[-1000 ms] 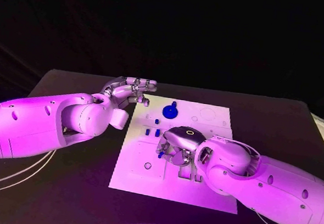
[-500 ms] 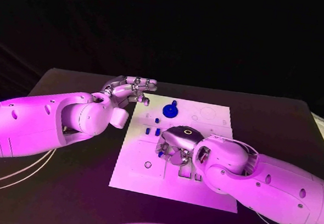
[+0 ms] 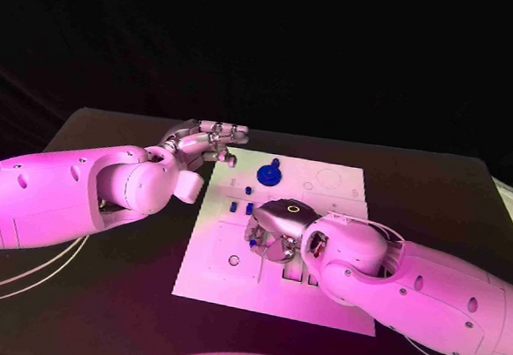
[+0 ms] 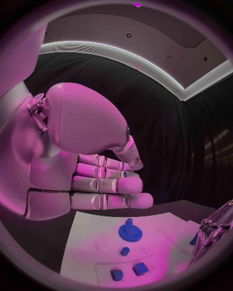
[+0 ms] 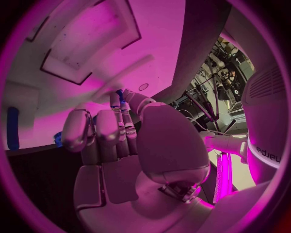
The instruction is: Assemble the parts on the task board
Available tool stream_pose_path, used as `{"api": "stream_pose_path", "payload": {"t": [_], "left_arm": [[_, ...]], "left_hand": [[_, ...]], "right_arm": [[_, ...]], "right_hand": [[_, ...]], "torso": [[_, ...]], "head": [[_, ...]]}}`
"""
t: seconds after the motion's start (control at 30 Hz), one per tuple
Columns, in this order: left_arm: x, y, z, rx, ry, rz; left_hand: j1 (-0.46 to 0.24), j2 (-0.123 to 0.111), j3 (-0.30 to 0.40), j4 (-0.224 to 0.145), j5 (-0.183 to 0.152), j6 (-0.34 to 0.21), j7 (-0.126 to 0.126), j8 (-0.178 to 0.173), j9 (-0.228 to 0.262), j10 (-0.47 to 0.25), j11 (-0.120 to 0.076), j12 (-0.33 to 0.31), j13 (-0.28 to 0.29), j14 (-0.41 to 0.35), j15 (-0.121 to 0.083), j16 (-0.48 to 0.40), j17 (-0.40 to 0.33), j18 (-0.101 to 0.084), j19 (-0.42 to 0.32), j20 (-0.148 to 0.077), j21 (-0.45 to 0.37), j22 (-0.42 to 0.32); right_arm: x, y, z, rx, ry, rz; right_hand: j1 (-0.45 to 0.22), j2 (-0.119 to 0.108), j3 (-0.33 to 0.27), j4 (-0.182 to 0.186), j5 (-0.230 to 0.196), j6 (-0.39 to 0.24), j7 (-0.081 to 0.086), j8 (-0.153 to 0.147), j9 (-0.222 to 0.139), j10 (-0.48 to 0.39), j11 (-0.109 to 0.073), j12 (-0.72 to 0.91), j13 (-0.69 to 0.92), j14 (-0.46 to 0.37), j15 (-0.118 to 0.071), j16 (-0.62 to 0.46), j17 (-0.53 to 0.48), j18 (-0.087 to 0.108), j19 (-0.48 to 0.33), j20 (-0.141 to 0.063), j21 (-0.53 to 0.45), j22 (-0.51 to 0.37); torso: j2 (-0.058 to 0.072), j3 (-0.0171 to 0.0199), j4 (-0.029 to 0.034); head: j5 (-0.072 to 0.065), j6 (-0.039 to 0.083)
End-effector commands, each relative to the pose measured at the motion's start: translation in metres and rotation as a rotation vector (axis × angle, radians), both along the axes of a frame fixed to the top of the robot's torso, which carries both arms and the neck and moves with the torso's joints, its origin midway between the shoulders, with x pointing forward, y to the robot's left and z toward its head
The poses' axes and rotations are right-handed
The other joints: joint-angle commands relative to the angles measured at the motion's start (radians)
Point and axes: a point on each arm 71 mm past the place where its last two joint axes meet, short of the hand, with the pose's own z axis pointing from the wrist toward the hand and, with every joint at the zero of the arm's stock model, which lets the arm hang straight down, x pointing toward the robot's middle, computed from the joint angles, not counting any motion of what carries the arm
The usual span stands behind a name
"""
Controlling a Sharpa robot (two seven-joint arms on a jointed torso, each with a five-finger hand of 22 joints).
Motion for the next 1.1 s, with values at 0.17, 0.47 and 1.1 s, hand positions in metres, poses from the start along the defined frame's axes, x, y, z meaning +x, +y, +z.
{"api": "stream_pose_path", "payload": {"t": [0.17,0.47,1.1], "left_arm": [[-0.001,-0.003,0.001,-0.008,-0.005,-0.023],[-0.001,-0.001,0.000,-0.007,0.002,-0.027],[0.000,-0.001,0.000,-0.007,0.003,-0.030]], "left_hand": [[0.003,0.003,-0.009,-0.002,0.006,-0.004,0.001,0.003,-0.001,-0.012,0.000,0.005,0.001,-0.006,0.000,-0.002,-0.002,0.019,-0.005,-0.002,-0.007,-0.002],[0.003,0.003,-0.010,-0.002,0.006,-0.004,0.001,0.003,-0.001,-0.013,0.000,0.005,0.001,-0.006,0.001,-0.002,-0.003,0.019,-0.005,-0.002,-0.007,-0.002],[0.003,0.003,-0.010,-0.002,0.007,-0.005,0.001,0.003,-0.001,-0.013,0.001,0.005,0.001,-0.006,0.001,-0.002,-0.003,0.019,-0.006,-0.002,-0.007,-0.002]], "right_arm": [[0.000,-0.009,-0.004,0.020,-0.034,-0.050],[0.000,-0.035,0.026,0.179,-0.091,-0.101],[0.025,-0.113,0.055,-0.036,-0.106,-0.236]], "right_hand": [[0.005,-0.026,-0.080,-0.004,0.035,-0.082,0.002,0.001,-0.012,-0.187,0.031,0.017,-0.011,-0.006,0.013,-0.034,-0.040,0.026,-0.036,0.010,-0.051,-0.069],[0.023,-0.010,-0.106,-0.009,0.065,-0.048,0.004,0.011,-0.005,-0.160,0.024,0.068,-0.008,-0.003,0.007,-0.043,-0.053,0.024,-0.023,0.006,-0.051,-0.066],[0.039,-0.030,-0.236,0.019,0.039,-0.086,-0.052,-0.002,-0.013,-0.253,0.027,0.056,-0.014,0.003,0.004,-0.054,-0.066,0.024,-0.022,-0.001,-0.067,-0.081]], "torso": [[0.000,0.0015,-0.0008],[0.000,0.0019,-0.0023],[0.000,0.0023,-0.0023]], "head": [[-0.001,0.003],[-0.009,0.010],[-0.030,0.032]]}}
